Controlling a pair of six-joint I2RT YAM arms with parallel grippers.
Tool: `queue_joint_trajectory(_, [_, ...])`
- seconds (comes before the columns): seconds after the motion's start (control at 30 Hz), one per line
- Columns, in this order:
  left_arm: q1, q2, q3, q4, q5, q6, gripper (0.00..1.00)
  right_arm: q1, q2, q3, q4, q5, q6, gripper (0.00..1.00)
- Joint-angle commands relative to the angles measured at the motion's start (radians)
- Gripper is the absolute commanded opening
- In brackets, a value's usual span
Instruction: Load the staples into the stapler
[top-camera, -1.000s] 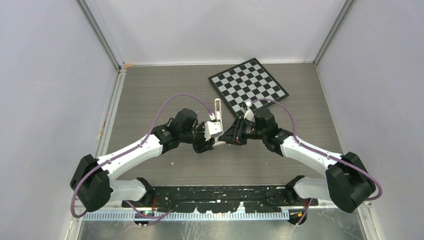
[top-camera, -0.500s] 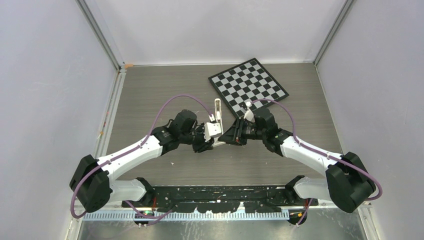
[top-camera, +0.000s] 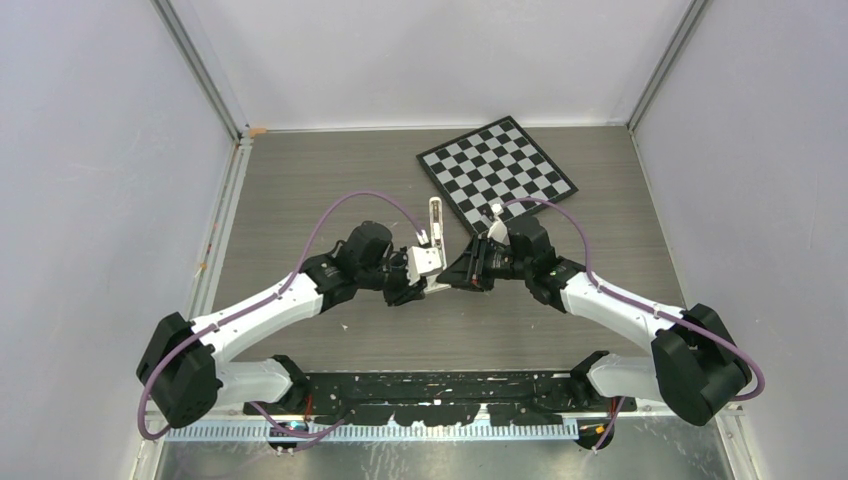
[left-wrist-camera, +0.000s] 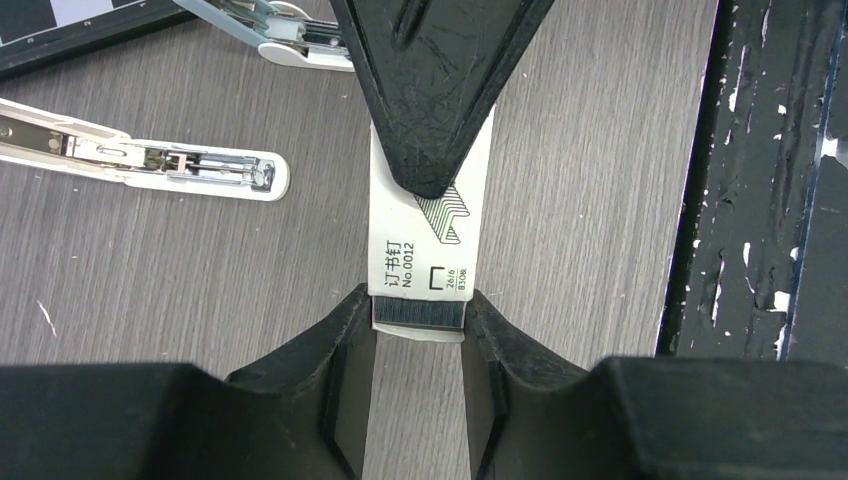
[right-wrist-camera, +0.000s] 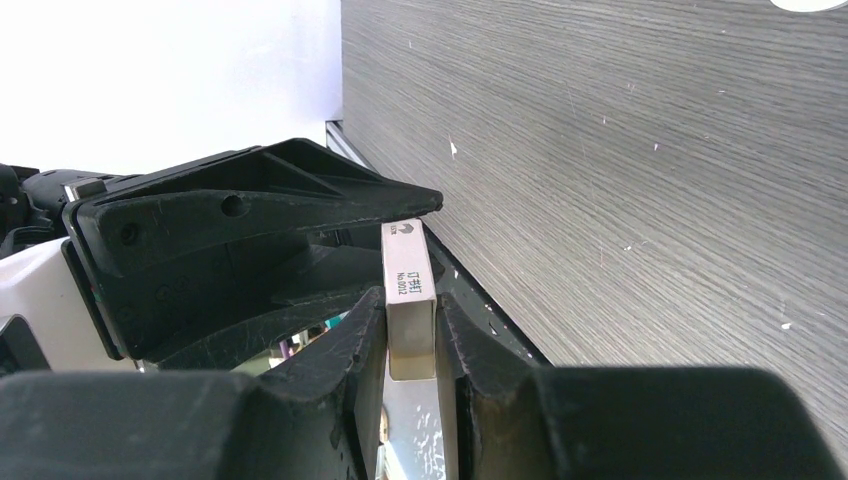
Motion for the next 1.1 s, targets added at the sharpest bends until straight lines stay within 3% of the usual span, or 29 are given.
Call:
queue_joint_trajectory(0.0, [0.004, -0.040, -0.010, 0.027, -0.016, 0.023, 0.33, -0.002, -0.024, 0.016, 0.000, 0.007, -0.023, 0.29])
queue_joint_trajectory(0.63, [0.005, -0.034, -0.051, 0.009, -0.068, 0.084, 0.32, -0.017, -0.091, 0.026, -0.117, 0.040, -0.071, 0.30])
queue_joint_trajectory(0.87, [0.005, -0.003, -0.058, 0.018, -0.065, 0.111, 0.32, -0.046, -0.153, 0.031, -0.294, 0.118, -0.129, 0.31])
queue_joint_trajectory(1.07, [0.005, 0.029, -0.057, 0.047, -0.050, 0.111, 0.32, -0.075, -0.172, -0.026, -0.199, 0.080, -0.099, 0.34])
